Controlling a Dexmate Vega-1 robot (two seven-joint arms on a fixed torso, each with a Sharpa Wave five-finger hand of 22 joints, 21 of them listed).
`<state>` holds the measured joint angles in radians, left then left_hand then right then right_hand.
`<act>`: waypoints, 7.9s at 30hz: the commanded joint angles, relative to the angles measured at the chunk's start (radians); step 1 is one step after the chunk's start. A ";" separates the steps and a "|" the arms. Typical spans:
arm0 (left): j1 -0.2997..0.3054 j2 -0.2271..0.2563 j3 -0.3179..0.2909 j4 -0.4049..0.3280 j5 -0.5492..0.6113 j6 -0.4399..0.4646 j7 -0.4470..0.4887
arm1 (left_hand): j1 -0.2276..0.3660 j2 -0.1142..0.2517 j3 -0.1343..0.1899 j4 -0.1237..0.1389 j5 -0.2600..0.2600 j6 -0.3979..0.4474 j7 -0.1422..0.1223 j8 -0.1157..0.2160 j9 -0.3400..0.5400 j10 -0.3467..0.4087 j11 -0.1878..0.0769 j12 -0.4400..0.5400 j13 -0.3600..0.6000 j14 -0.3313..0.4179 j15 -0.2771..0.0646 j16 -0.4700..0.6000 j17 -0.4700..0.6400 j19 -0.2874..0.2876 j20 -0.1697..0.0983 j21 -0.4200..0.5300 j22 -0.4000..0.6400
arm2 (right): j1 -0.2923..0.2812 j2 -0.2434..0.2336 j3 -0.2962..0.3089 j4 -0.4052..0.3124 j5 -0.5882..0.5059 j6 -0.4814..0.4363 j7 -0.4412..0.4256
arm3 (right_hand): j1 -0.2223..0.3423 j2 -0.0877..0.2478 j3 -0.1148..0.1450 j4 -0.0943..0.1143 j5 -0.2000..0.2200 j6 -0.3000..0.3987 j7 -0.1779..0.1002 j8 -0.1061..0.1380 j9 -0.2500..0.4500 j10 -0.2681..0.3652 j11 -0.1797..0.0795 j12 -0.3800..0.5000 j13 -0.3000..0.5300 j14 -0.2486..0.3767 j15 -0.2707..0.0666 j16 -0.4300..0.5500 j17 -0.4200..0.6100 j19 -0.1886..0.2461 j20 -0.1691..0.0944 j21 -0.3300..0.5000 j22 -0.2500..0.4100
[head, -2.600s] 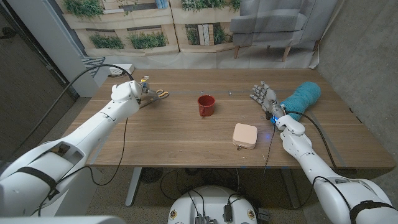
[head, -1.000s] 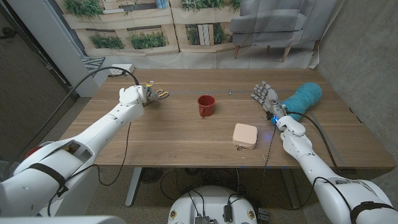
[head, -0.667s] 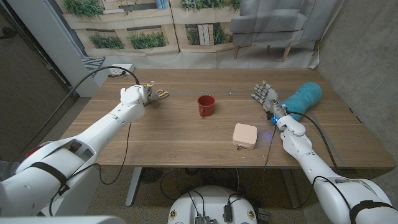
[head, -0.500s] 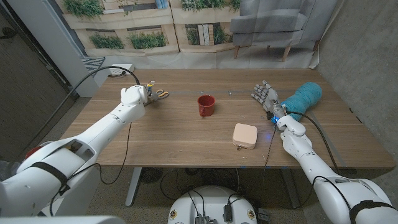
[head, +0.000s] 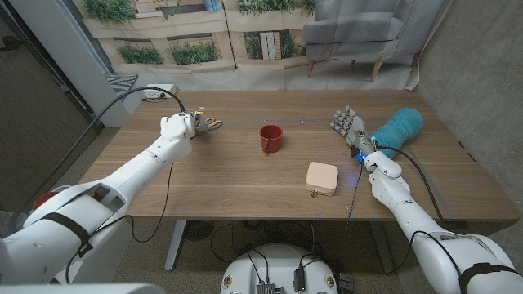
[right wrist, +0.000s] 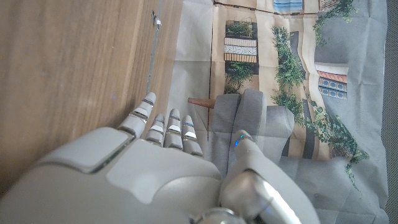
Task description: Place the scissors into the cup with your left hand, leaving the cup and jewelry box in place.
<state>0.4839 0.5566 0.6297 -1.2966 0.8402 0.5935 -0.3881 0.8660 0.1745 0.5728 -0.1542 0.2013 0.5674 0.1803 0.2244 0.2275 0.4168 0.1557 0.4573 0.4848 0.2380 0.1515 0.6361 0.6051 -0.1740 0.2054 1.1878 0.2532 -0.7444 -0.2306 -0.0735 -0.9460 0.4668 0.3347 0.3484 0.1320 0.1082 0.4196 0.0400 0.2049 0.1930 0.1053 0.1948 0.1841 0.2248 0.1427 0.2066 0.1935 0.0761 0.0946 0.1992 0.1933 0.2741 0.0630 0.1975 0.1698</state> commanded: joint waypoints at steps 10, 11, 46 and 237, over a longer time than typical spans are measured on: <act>-0.001 -0.007 0.061 0.030 0.125 0.029 0.042 | 0.022 -0.017 0.004 -0.011 0.003 0.187 0.036 0.043 0.048 0.022 -0.009 0.016 0.010 0.031 -0.010 0.018 0.006 0.016 0.011 0.028 0.005 | -0.003 0.005 0.005 0.007 0.004 0.011 0.003 | -0.005 0.000 -0.001 0.007 0.007 -0.003 -0.002 -0.005 0.001 0.009 0.002 -0.002 0.002 0.008 0.003 0.002 0.002 0.011 -0.002 0.003 0.005; -0.002 -0.008 0.062 0.033 0.126 0.027 0.042 | 0.022 -0.019 0.003 -0.010 0.003 0.186 0.036 0.042 0.049 0.022 -0.012 0.016 0.011 0.030 -0.010 0.018 0.006 0.016 0.011 0.028 0.005 | -0.003 0.005 0.005 0.006 0.004 0.011 0.002 | -0.005 0.000 -0.001 0.007 0.007 -0.003 -0.002 -0.005 0.001 0.009 0.001 -0.002 0.002 0.008 0.003 0.002 0.002 0.011 -0.002 0.004 0.005; 0.021 -0.028 0.061 0.132 0.115 -0.059 0.287 | 0.261 -0.008 0.050 -0.024 -0.012 0.410 0.001 0.112 0.205 0.279 -0.141 0.172 0.073 0.265 -0.157 0.184 0.093 0.158 0.009 0.197 -0.024 | -0.005 -0.012 -0.007 -0.015 -0.021 0.013 -0.022 | -0.008 -0.003 0.000 0.006 0.009 -0.001 0.000 -0.004 0.001 0.016 0.004 -0.001 0.002 0.018 0.005 0.002 0.000 0.021 0.001 0.005 0.005; 0.239 -0.196 -0.428 -0.007 -0.584 -0.986 0.392 | 0.258 -0.053 0.060 -0.016 0.014 0.494 -0.051 0.179 0.423 0.385 -0.184 0.189 0.102 0.413 -0.236 0.101 0.179 0.248 -0.046 0.295 -0.068 | -0.035 -0.084 -0.052 -0.167 -0.094 -0.003 -0.099 | -0.023 -0.016 0.002 0.000 0.014 0.006 0.007 -0.002 0.001 0.019 0.006 -0.005 0.002 0.022 0.006 -0.004 -0.001 0.025 -0.001 0.001 0.005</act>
<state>0.7271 0.3804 0.2032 -1.3213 0.2886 -0.3594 0.0405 1.1259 0.1182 0.6246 -0.1708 0.2110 0.9145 0.0979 0.2783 0.4189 0.7658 -0.0016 0.6526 0.5864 0.6386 -0.0594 0.7394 0.7809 0.0743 0.1641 1.4865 0.1863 -0.7676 -0.3053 -0.1227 -1.0928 0.3790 0.3346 0.2582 0.1112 0.0950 0.4155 0.0441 0.2125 0.1912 0.1071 0.1948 0.1817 0.2336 0.1516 0.2066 0.1935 0.0884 0.0963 0.1951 0.1911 0.2918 0.0627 0.1975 0.1698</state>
